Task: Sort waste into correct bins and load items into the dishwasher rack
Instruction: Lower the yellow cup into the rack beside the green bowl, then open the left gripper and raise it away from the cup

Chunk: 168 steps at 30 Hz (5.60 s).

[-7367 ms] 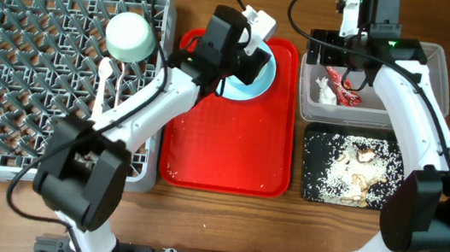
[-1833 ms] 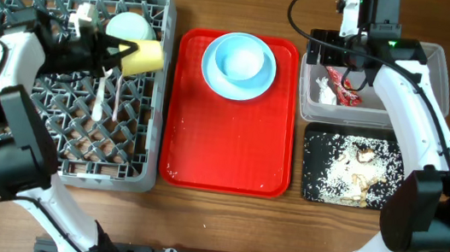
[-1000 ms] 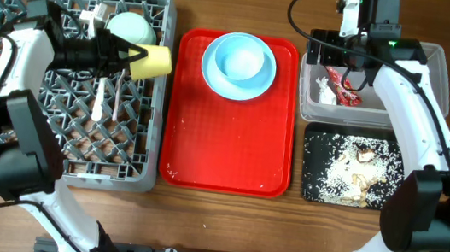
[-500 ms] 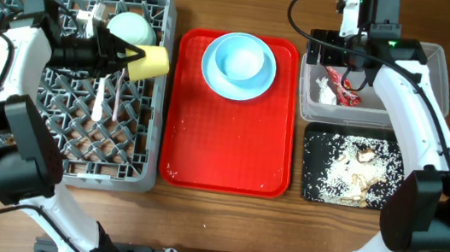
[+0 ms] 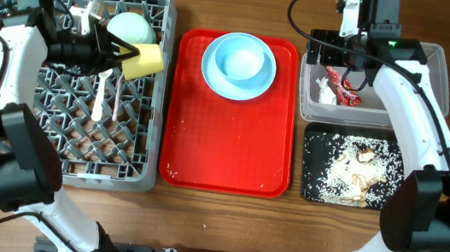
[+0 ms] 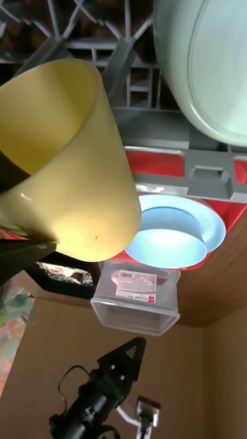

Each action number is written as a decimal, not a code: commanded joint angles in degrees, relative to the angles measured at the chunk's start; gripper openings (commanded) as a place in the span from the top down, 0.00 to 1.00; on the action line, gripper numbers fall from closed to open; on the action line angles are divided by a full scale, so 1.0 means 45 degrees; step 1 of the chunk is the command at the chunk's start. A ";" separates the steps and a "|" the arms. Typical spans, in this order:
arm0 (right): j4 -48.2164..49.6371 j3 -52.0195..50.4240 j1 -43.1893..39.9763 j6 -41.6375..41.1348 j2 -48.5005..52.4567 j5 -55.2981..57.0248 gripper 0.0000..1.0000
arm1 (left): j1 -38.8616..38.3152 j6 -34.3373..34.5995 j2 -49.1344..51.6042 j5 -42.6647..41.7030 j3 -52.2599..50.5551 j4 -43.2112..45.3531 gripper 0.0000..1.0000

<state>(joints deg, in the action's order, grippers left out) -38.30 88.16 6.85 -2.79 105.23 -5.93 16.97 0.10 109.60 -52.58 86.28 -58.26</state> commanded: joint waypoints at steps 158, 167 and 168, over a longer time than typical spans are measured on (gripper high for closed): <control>0.0029 0.0049 0.0044 -0.0078 0.0092 0.0117 0.00 | 0.0189 0.0029 -0.0942 -0.2433 -0.1122 -0.0063 0.87; 0.0029 0.0049 0.0044 -0.0078 0.0092 0.0117 0.00 | 0.0146 0.0126 -0.2030 -0.1336 -0.1117 -0.0175 0.75; 0.0029 0.0049 0.0044 -0.0078 0.0092 0.0117 0.00 | 0.0044 0.0447 -0.2433 -0.0452 -0.1117 -0.0029 0.74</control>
<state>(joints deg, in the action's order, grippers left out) -38.30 88.16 6.85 -2.81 105.23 -5.93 17.58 1.52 104.62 -60.62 80.47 -59.51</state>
